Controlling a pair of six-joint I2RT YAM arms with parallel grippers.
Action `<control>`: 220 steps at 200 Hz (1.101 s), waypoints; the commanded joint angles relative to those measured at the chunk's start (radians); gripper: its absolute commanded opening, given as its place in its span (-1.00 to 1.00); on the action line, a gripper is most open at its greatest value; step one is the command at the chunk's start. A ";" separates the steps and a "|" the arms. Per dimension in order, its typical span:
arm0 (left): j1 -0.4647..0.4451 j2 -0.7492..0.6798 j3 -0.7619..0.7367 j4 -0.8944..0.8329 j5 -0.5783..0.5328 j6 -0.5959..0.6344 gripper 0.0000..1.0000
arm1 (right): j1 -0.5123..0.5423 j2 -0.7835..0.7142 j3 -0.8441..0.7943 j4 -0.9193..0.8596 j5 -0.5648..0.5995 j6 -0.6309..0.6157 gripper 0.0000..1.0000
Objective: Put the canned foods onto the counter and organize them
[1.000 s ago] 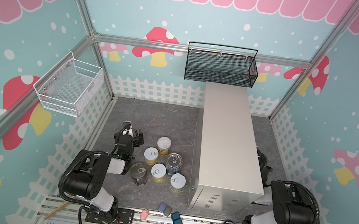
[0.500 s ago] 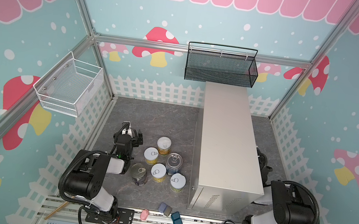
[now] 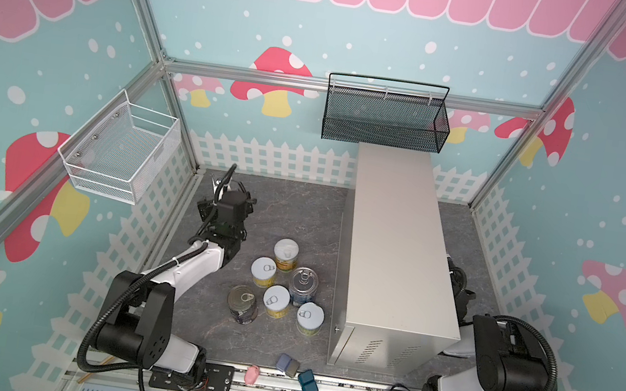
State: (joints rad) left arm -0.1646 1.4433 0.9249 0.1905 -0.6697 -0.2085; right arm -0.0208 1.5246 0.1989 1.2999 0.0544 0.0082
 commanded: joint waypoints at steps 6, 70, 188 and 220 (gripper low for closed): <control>-0.008 0.035 0.197 -0.578 -0.077 -0.233 0.99 | 0.005 0.003 0.015 0.001 -0.050 -0.015 0.99; -0.034 -0.083 0.227 -0.978 0.279 -0.397 0.99 | -0.002 -0.105 0.307 -0.574 0.245 0.119 0.99; -0.298 -0.440 0.013 -1.365 0.536 -0.624 0.99 | -0.011 -0.313 1.003 -1.464 0.267 0.127 0.99; -0.360 -0.433 -0.037 -1.358 0.576 -0.681 0.99 | -0.011 -0.387 1.110 -1.522 0.111 0.108 0.99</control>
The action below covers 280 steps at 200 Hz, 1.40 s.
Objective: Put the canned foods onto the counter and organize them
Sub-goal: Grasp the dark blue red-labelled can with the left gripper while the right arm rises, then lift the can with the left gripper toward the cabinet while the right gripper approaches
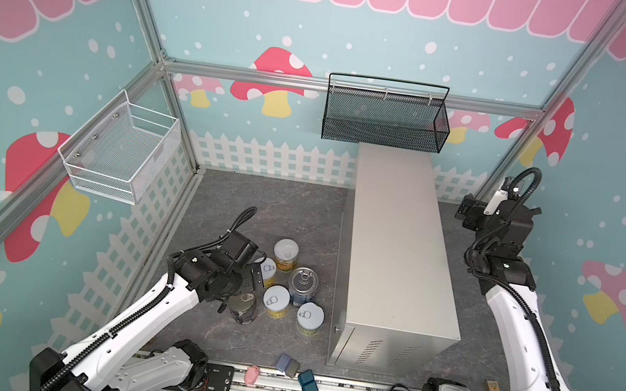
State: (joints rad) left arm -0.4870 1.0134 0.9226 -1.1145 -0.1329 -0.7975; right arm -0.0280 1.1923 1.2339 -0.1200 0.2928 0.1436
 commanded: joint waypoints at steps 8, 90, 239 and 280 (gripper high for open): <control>-0.056 -0.001 -0.045 -0.050 0.036 -0.104 0.99 | -0.004 -0.066 0.098 -0.113 -0.171 -0.031 0.99; -0.105 0.010 -0.167 0.038 -0.003 -0.172 0.70 | 0.012 -0.117 0.085 -0.058 -0.542 -0.059 0.99; -0.102 0.011 -0.108 0.019 -0.139 -0.144 -0.82 | 0.065 -0.151 0.053 -0.023 -0.650 -0.095 0.99; -0.102 0.010 -0.023 -0.051 -0.203 -0.107 -1.00 | 0.068 -0.154 0.042 -0.017 -0.650 -0.098 0.99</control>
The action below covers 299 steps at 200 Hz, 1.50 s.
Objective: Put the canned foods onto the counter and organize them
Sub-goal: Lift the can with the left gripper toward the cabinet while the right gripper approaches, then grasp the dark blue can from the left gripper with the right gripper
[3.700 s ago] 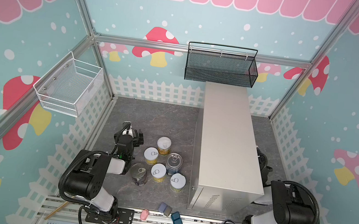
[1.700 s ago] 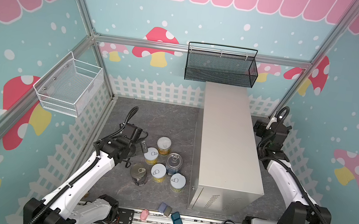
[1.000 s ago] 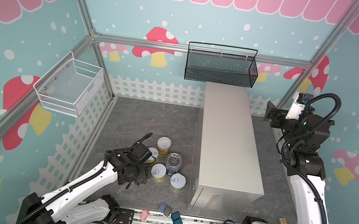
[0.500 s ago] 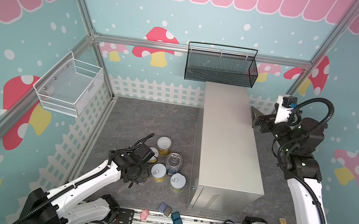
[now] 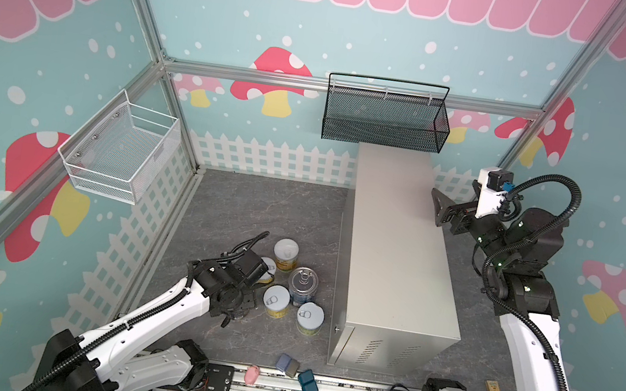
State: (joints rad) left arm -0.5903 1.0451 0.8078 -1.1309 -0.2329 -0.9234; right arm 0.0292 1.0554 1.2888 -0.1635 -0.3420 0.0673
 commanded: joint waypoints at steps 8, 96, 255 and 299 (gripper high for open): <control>0.000 -0.020 0.110 -0.048 -0.116 0.029 -1.00 | 0.012 -0.017 -0.013 0.026 -0.017 -0.022 0.99; 0.008 0.016 0.420 -0.154 -0.092 0.268 -1.00 | 0.034 -0.008 -0.004 0.048 -0.202 -0.060 0.99; 0.012 0.096 0.929 -0.146 0.101 0.555 -1.00 | 0.723 0.265 0.277 -0.260 -0.344 -0.453 0.99; 0.014 0.091 1.051 -0.140 0.113 0.590 -1.00 | 0.857 0.406 0.380 -0.311 -0.211 -0.487 0.99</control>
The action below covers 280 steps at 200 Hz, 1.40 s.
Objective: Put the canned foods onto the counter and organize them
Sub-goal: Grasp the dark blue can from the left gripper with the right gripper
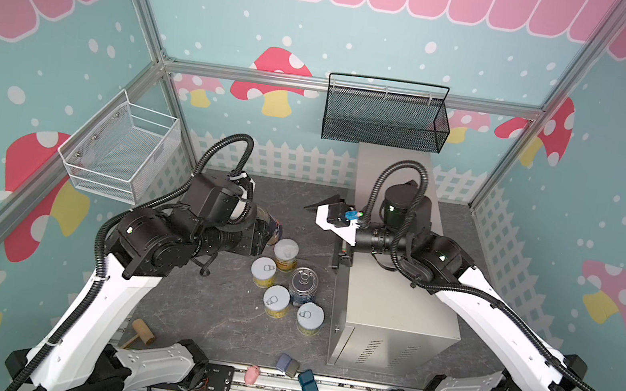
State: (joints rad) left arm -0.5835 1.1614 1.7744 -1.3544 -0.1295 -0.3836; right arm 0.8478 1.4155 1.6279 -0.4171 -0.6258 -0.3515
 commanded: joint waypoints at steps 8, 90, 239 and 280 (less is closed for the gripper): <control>0.007 -0.029 0.096 0.087 0.021 0.056 -1.00 | 0.047 0.058 0.041 -0.036 0.074 -0.058 0.99; 0.006 -0.039 0.173 0.100 0.126 0.080 -1.00 | 0.094 0.138 0.002 0.220 0.195 0.038 0.99; 0.007 -0.056 0.113 0.162 0.213 0.080 -1.00 | 0.131 0.233 0.090 0.240 0.228 0.072 0.30; 0.008 -0.055 0.112 0.165 0.227 0.083 -0.52 | 0.131 0.234 0.092 0.250 0.235 0.071 0.16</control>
State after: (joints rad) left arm -0.5762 1.1210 1.8778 -1.3193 0.0170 -0.2878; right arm 0.9688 1.6299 1.6848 -0.2180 -0.4107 -0.2527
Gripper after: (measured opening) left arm 0.666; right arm 0.779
